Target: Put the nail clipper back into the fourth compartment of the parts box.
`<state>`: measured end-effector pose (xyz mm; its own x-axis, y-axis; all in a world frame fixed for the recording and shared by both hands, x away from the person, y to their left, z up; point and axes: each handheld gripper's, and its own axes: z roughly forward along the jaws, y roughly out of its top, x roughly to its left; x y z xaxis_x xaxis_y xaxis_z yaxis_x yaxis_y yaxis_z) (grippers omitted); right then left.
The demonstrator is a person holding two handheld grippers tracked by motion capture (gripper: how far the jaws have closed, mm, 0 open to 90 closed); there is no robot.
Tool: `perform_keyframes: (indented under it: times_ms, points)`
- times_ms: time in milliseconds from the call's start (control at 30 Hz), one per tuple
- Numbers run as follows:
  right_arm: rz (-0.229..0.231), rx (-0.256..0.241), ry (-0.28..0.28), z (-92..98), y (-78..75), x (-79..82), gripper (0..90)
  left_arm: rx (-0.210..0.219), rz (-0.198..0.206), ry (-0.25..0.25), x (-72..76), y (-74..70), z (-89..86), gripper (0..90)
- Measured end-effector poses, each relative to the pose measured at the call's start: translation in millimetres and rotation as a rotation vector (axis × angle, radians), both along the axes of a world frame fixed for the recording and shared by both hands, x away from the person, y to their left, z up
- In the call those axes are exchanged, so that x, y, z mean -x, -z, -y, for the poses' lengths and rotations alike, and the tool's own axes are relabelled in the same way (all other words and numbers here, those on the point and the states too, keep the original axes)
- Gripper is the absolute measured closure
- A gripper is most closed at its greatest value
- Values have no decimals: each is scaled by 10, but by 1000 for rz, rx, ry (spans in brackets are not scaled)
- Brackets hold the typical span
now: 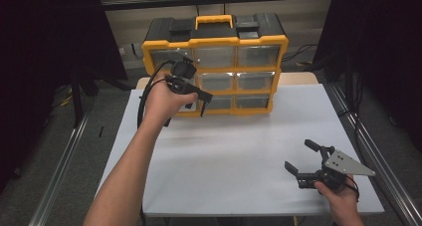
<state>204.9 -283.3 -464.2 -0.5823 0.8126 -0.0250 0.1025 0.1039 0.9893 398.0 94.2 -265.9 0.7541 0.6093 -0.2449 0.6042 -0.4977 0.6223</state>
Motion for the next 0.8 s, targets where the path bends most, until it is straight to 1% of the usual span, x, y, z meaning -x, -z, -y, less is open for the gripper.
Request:
perform_keyframes:
  times_ms: [67, 100, 167, 200, 233, 267, 333, 367, 400, 500, 600, 633, 667, 700, 733, 767, 800]
  points:
    - [0, 0, 0, 1, 0, 0, 25, -9, 4, 2, -15, -20, -12, 805]
    - [0, 0, 0, 1, 0, 0, 26, 2, 3, -8, -17, -25, -8, 805]
    - [-1, 0, 0, 0, 0, 1, 26, 3, 5, -7, -27, -45, -9, 804]
    - [2, -1, -2, 0, 0, -1, 26, 10, 2, -17, -25, -52, -1, 804]
    - [3, -2, -2, 1, 0, -1, 26, -8, 7, -1, -37, -69, -11, 805]
    - [3, -1, -2, 2, 0, 0, 25, 8, 3, -17, -33, -68, 2, 805]
    - [1, -1, 1, 5, -1, 1, 25, 4, 5, -12, -44, -90, 3, 804]
    - [1, -1, 2, 5, -1, 1, 25, -5, 6, 0, -54, -102, -2, 805]
    - [2, -2, 2, 5, -1, 1, 25, 5, 4, -24, -46, -108, 9, 804]
    - [3, -1, 2, 6, -2, 2, 24, -4, 7, -21, -63, -137, 3, 805]
    - [2, -1, 5, 7, -1, 1, 24, -2, 9, -26, -80, -160, -3, 805]
    - [2, -3, 5, 7, -1, 2, 24, 9, 9, -37, -83, -168, 1, 804]
    - [4, -2, 4, 7, -2, 1, 24, 2, 8, -28, -92, -178, -7, 805]
    - [3, -2, 3, 7, -2, 2, 24, 10, 5, -40, -93, -184, -2, 804]
    - [3, -1, 3, 7, -2, 2, 24, -2, 10, -29, -106, -197, -13, 805]
    - [2, -2, 5, 7, -2, 2, 24, 18, 6, -51, -103, -198, -1, 804]
    - [1, -5, 8, 7, -2, 2, 24, 8, 13, -41, -116, -209, -12, 804]
